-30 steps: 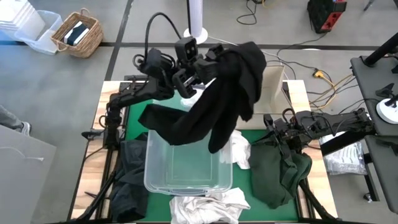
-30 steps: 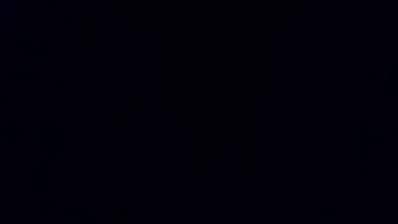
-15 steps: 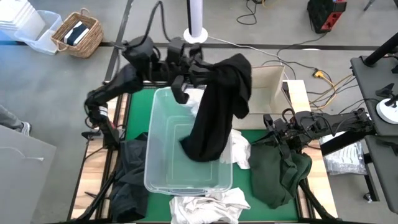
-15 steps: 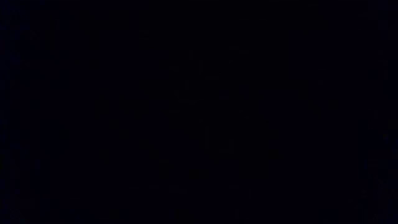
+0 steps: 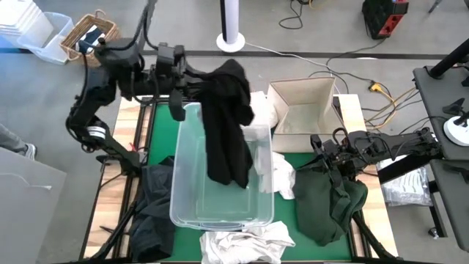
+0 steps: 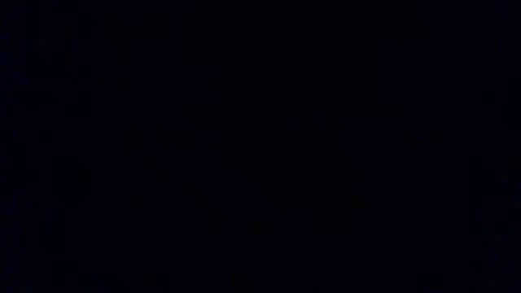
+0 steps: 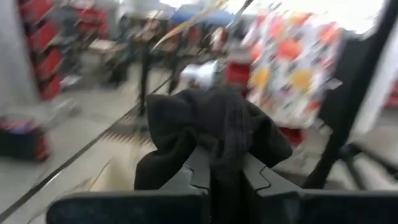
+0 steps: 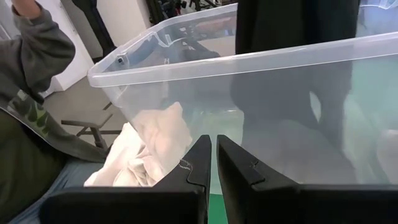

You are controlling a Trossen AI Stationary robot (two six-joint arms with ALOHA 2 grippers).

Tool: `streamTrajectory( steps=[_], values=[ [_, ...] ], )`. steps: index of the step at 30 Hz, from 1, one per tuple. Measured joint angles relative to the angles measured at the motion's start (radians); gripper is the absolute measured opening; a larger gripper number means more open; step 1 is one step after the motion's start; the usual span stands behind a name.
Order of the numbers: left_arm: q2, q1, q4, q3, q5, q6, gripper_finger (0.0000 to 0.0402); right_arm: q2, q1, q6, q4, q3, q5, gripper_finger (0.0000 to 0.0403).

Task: Sort clothes
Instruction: Put the black pants into the transparent bin

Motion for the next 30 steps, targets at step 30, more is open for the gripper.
streamTrajectory(
  steps=[30],
  values=[
    [0.24,-0.03,-0.41,-0.003,-0.021,0.002,0.0006,0.0,0.0,0.0,-0.001,0.0,0.002,0.0018]
  ],
)
